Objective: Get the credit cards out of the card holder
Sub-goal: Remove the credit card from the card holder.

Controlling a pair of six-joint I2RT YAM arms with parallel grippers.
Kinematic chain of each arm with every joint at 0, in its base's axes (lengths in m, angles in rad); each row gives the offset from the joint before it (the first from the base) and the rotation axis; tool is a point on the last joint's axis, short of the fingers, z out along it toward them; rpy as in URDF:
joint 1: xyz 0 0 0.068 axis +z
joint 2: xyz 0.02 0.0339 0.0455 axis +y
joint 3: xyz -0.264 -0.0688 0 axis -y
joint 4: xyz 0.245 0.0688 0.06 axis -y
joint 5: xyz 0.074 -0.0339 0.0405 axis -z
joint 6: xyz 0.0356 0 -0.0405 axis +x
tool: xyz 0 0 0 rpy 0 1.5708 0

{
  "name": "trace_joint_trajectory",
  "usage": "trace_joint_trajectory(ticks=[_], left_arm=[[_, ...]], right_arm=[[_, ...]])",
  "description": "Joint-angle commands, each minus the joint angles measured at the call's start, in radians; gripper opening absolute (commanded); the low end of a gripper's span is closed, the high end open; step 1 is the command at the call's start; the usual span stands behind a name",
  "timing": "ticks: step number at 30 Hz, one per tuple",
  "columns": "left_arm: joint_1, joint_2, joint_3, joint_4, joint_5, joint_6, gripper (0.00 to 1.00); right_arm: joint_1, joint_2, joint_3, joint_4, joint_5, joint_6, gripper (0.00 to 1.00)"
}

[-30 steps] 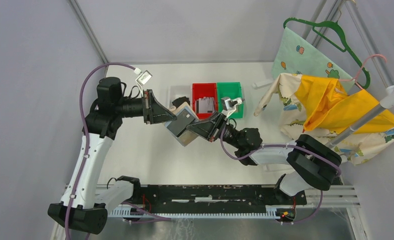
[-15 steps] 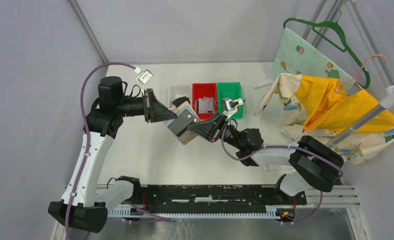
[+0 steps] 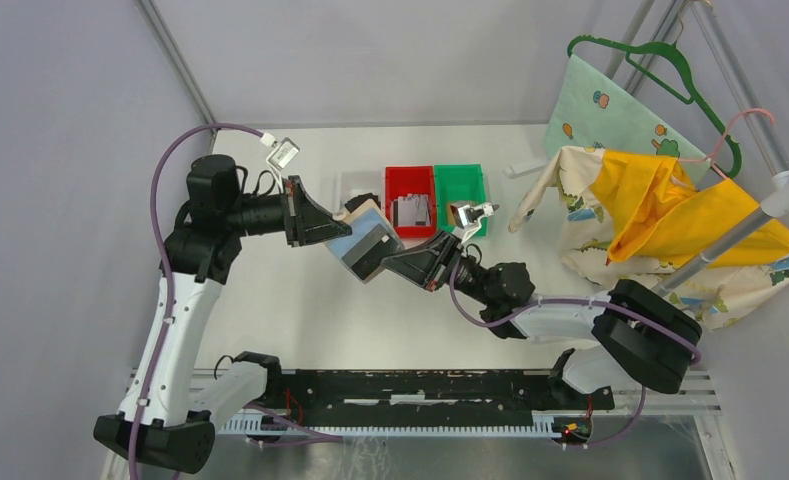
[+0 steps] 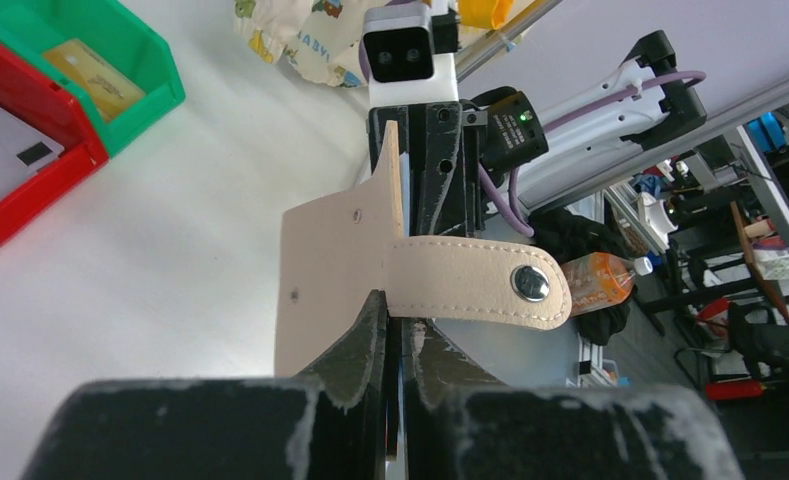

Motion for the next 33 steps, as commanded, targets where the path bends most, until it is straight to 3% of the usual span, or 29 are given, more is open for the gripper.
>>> trace_joint_trajectory(ticks=[1,5,12,17,28,33], left_arm=[[0.005,-0.053,0.013,0.107,0.001,-0.035,0.02],[0.005,-0.057,-0.001,0.094,0.009,-0.033,0.02],[0.005,-0.061,0.011,0.044,0.005,0.013,0.02],[0.005,-0.042,0.03,0.003,-0.009,0.054,0.02],[0.005,-0.009,0.085,0.0,-0.083,0.08,0.02],[0.004,-0.008,0.097,0.0,-0.122,0.094,0.02]], right_arm=[[0.012,-0.014,0.035,0.055,-0.009,0.001,0.17],[0.016,0.029,0.078,0.09,-0.008,0.029,0.25],[0.022,0.098,0.161,0.169,-0.007,0.081,0.25],[0.027,0.097,0.179,0.153,-0.013,0.082,0.04],[0.016,-0.023,-0.006,0.101,-0.023,0.033,0.05],[-0.012,-0.057,-0.027,0.062,-0.061,0.032,0.0]])
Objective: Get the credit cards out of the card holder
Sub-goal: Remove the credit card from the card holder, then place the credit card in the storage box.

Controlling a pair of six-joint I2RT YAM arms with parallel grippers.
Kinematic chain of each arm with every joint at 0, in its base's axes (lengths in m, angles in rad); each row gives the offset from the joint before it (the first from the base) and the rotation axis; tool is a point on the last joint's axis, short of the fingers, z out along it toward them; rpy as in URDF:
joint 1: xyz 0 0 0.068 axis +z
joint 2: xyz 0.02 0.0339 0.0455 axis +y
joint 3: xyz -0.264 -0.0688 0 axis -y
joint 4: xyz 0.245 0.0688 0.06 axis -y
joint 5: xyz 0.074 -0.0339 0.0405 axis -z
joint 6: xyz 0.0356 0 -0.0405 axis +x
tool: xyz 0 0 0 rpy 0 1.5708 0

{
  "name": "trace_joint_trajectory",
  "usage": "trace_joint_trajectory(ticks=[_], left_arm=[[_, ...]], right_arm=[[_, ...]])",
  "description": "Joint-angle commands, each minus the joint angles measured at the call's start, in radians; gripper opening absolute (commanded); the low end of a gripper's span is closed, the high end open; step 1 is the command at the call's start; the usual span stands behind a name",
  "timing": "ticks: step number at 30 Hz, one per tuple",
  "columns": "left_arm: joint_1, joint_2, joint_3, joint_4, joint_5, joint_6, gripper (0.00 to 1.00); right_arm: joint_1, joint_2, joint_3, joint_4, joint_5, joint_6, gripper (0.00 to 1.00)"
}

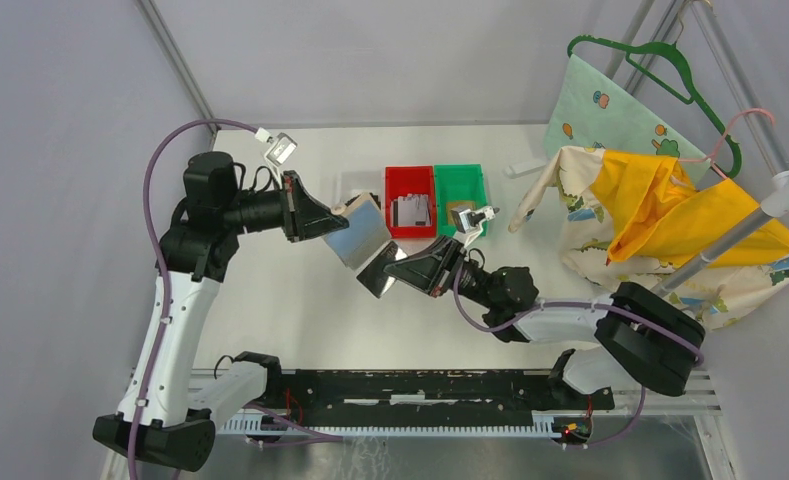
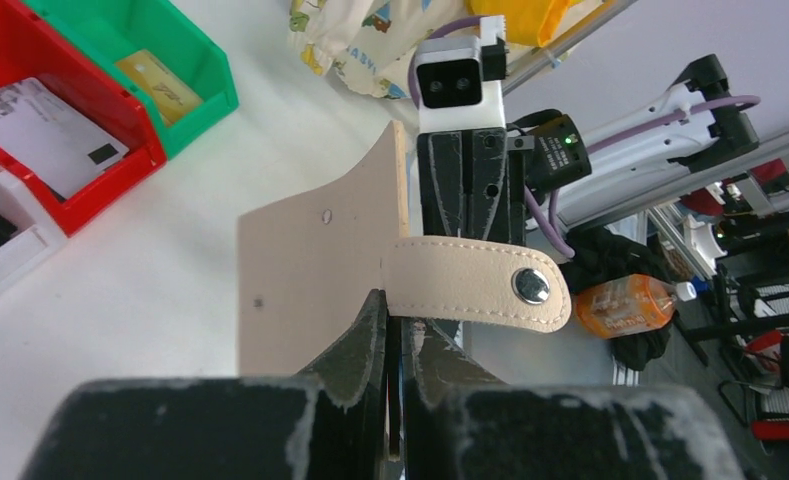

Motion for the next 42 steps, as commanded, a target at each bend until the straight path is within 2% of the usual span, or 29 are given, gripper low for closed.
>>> trace_joint_trajectory(ticks=[1,4,6,10,15,17,20,23,25,32,42], left_arm=[[0.005,-0.005,0.062,0.032,-0.066,0.069,0.02],[0.005,0.002,0.119,-0.028,-0.203,0.188,0.02],[0.004,0.007,0.152,-0.073,-0.312,0.273,0.02],[0.005,-0.009,0.157,-0.127,-0.43,0.405,0.02],[0.004,-0.037,0.139,-0.21,-0.34,0.494,0.02],[0.005,-0.037,0.141,-0.23,-0.296,0.487,0.02],[0.005,-0.041,0.145,-0.248,-0.241,0.465,0.02],[0.005,-0.067,0.141,-0.252,-0.234,0.469,0.02],[0.005,-0.08,0.139,-0.259,-0.23,0.479,0.02],[0.005,-0.05,0.163,-0.278,-0.208,0.443,0.02],[0.006,-0.064,0.131,-0.279,-0.158,0.439,0.02]], right_arm=[[-0.039,-0.059,0.008,-0.026,-0.087,-0.016,0.0],[-0.126,-0.128,0.023,-0.285,-0.171,-0.091,0.0],[-0.196,-0.167,0.057,-0.52,-0.198,-0.196,0.0],[-0.274,-0.109,0.322,-1.072,-0.181,-0.54,0.0],[-0.304,0.187,0.704,-1.368,-0.201,-0.792,0.0],[-0.329,0.335,0.846,-1.436,-0.244,-0.822,0.0],[-0.331,0.517,1.09,-1.608,-0.228,-0.899,0.0],[-0.331,0.659,1.274,-1.707,-0.216,-0.941,0.0],[-0.331,0.716,1.335,-1.739,-0.204,-0.953,0.0],[-0.331,0.805,1.344,-1.66,-0.217,-0.89,0.0],[-0.319,0.85,1.355,-1.542,-0.212,-0.833,0.08]])
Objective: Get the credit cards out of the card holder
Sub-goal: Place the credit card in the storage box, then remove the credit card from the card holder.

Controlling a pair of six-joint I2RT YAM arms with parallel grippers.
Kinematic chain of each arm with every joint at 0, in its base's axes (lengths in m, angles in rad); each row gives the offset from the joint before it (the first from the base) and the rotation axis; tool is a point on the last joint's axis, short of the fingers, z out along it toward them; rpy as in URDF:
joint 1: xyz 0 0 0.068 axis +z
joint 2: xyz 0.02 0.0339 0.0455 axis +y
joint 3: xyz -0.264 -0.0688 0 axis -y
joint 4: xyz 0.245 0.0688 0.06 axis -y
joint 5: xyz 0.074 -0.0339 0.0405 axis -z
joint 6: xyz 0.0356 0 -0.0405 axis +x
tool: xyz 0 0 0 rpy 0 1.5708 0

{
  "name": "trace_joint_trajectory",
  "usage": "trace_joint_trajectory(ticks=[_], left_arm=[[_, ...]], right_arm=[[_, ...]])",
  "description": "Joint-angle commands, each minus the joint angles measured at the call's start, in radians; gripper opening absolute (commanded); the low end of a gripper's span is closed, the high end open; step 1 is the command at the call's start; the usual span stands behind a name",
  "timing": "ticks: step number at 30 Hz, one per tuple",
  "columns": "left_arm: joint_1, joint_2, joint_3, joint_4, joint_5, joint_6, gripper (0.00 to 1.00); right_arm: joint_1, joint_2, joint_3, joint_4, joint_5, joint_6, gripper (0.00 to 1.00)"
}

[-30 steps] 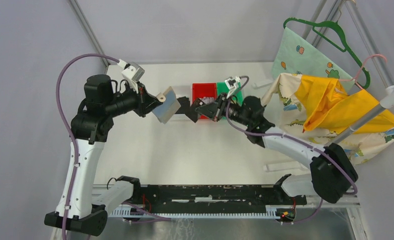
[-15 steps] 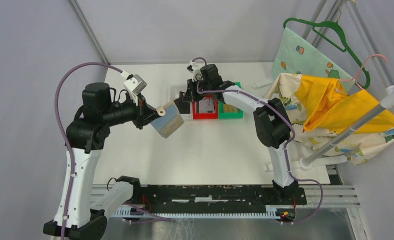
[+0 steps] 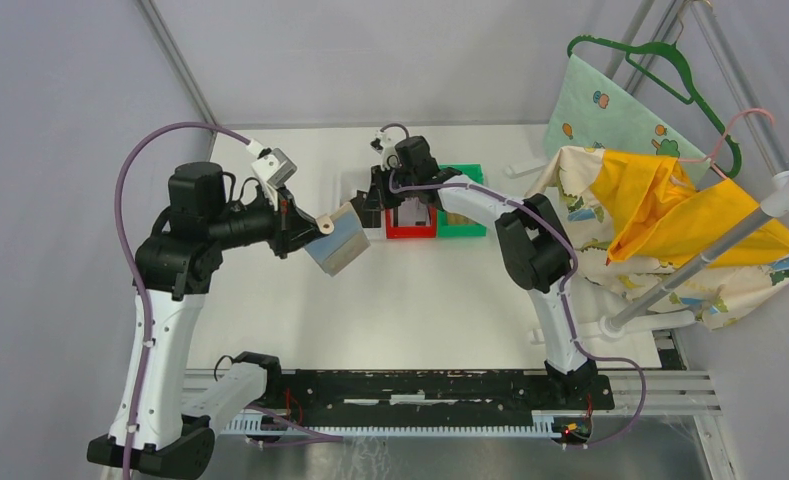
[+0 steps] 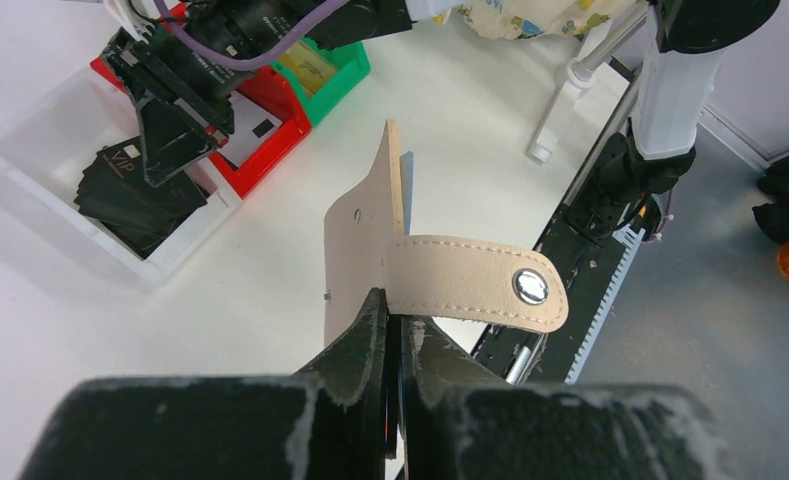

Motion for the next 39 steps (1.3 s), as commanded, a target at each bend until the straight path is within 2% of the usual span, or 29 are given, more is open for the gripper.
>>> trace_joint_trajectory(ticks=[1,5,7,9,15,17,23,25,26,34,39], left_arm=[[0.005,-0.034,0.005,0.028,0.06,0.005,0.02],[0.005,-0.037,0.011,0.027,0.059,0.016,0.02],[0.005,-0.036,0.014,0.027,0.066,0.016,0.02],[0.005,-0.039,0.013,0.026,0.079,0.02,0.02],[0.005,-0.042,0.004,0.028,0.1,0.027,0.02],[0.005,-0.038,0.008,0.028,0.105,0.025,0.02],[0.005,-0.016,-0.001,0.031,0.118,0.036,0.02],[0.005,-0.011,-0.005,0.031,0.121,0.046,0.02],[0.005,-0.009,-0.008,0.031,0.123,0.05,0.02],[0.005,0.009,-0.035,-0.005,0.195,0.114,0.02],[0.005,0.056,-0.014,-0.098,0.231,0.197,0.02]], right_arm=[[0.009,0.029,0.078,0.096,-0.008,0.03,0.1],[0.015,0.049,0.108,0.06,0.034,0.013,0.21],[0.018,0.033,0.1,0.053,0.073,-0.001,0.32],[0.02,0.0,0.086,0.056,0.105,-0.013,0.44],[0.026,-0.15,0.05,0.05,0.189,-0.057,0.6],[0.028,-0.21,0.028,0.054,0.21,-0.072,0.7],[0.033,-0.362,0.019,0.008,0.147,-0.104,0.83],[0.034,-0.438,-0.027,0.014,0.125,-0.116,0.95],[0.034,-0.475,-0.07,0.026,0.112,-0.12,0.98],[0.06,-0.779,-0.447,0.263,-0.056,-0.059,0.98],[0.167,-0.881,-0.59,0.342,-0.096,-0.088,0.98]])
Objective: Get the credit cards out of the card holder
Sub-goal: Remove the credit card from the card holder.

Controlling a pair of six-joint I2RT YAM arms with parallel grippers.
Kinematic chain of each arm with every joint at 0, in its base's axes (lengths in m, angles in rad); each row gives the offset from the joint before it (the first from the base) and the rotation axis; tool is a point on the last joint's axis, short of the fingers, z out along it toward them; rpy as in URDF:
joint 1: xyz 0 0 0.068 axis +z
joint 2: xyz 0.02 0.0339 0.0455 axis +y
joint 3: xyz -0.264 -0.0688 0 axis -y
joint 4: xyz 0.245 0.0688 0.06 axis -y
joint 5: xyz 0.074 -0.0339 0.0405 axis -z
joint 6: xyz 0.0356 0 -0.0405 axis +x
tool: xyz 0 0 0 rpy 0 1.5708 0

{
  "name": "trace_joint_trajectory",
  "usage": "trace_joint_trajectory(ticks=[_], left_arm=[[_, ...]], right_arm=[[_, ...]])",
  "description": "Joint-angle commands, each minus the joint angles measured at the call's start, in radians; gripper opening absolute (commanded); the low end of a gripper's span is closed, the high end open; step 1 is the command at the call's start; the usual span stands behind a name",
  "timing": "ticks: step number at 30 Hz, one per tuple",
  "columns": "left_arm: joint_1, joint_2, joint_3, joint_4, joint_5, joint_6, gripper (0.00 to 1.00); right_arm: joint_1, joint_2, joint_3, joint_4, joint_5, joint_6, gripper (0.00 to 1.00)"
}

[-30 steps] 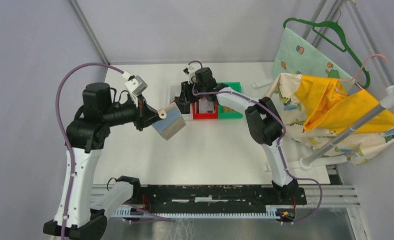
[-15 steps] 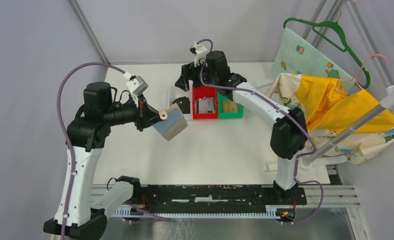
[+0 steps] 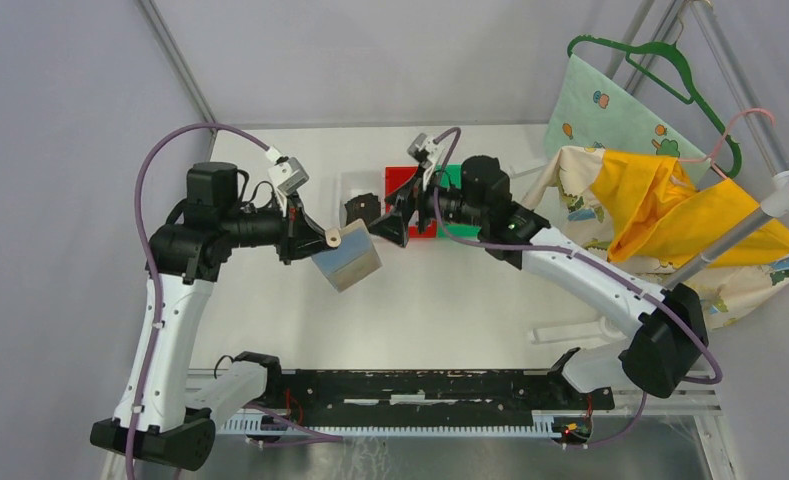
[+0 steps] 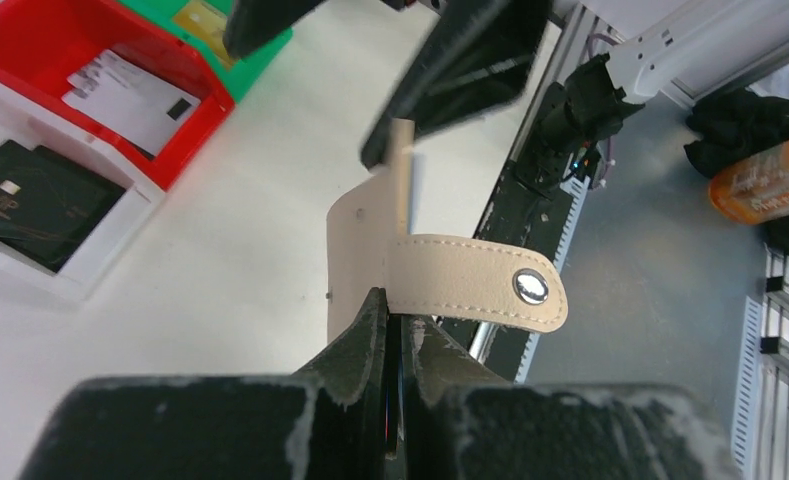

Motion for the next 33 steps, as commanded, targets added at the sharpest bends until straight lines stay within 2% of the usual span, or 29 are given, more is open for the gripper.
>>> trace_joint_trajectory(ticks=[1,6,15,21,33], left_arm=[[0.005,0.039,0.027,-0.072,0.092,0.133,0.02],[0.004,0.057,0.04,-0.159,0.123,0.226,0.02],[0.005,0.088,0.091,-0.299,0.17,0.356,0.02],[0.004,0.088,0.089,-0.315,0.182,0.372,0.02],[0.003,0.088,0.084,-0.318,0.204,0.373,0.02]], right_arm=[[0.106,-0.062,-0.058,0.113,-0.071,-0.032,0.98],[0.18,-0.058,-0.063,0.139,-0.15,-0.062,0.98],[0.25,-0.023,-0.04,0.093,-0.174,-0.108,0.98],[0.276,-0.02,-0.051,0.09,-0.174,-0.115,0.86],[0.343,0.029,-0.006,0.098,-0.185,-0.111,0.76]])
